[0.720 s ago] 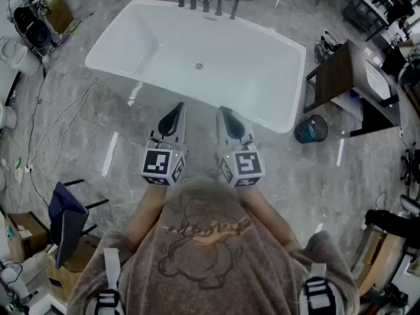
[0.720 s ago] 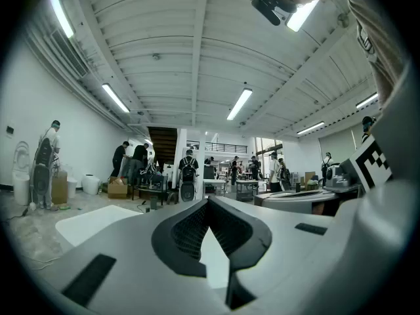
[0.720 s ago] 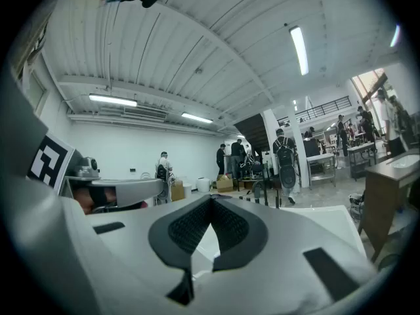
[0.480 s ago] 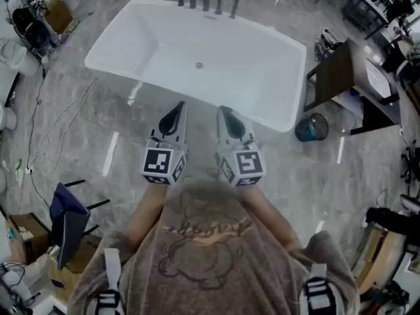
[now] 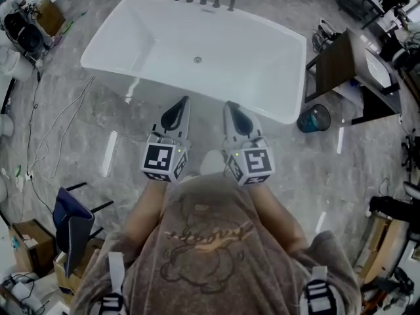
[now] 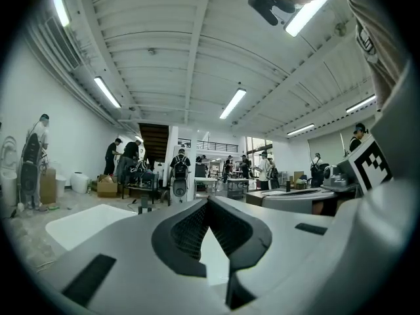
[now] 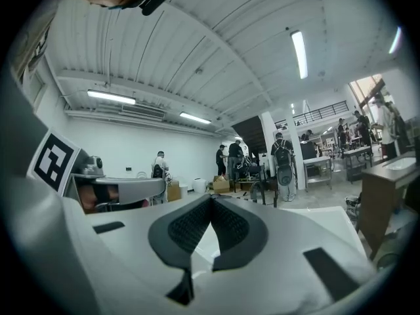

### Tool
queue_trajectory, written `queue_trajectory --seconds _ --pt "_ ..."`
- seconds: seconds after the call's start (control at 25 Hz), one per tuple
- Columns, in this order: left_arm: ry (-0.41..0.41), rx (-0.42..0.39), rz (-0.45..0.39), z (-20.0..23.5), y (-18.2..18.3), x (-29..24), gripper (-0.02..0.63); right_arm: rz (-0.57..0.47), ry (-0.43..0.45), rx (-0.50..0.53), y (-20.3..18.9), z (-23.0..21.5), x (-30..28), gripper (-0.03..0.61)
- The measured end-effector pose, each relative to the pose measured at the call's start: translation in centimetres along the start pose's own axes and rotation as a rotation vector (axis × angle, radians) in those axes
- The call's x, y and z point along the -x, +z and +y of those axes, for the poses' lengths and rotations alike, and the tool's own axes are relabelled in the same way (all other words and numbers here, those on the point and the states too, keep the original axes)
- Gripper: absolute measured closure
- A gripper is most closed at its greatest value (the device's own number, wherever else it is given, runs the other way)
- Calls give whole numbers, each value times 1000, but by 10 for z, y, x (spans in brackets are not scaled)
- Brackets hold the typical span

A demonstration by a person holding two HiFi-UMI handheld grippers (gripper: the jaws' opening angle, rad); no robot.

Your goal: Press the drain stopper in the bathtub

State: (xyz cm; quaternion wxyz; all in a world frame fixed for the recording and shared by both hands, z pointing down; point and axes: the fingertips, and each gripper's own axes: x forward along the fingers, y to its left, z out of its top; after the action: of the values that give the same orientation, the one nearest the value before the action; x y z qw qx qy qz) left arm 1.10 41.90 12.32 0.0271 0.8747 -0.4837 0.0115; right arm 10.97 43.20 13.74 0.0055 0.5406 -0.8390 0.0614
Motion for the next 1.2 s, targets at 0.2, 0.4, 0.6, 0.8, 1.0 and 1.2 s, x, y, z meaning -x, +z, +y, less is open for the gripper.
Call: queue_trajectory --seconds 0.2,0.4,0.6,0.8,1.0,1.2 --pt "-19 8 5 9 -4 -4 612 7 -18 4 -4 2 -10 574" --pt "-47 -10 -8 16 -2 -28 612 -1 -29 -1 -8 -8 -29 574" --pt "-63 -18 -13 37 -1 -59 612 -10 -40 -12 -12 -21 -63 574" --pt "-69 -13 -4 58 1 -93 612 -5 -41 -32 -11 -35 -98 574" --pt "-64 -9 -1 79 7 -132 612 -3 -32 -30 -1 -54 -141 574" --pt "-51 -3 -3 102 12 -170 612 7 -14 -26 9 -71 -184 574"
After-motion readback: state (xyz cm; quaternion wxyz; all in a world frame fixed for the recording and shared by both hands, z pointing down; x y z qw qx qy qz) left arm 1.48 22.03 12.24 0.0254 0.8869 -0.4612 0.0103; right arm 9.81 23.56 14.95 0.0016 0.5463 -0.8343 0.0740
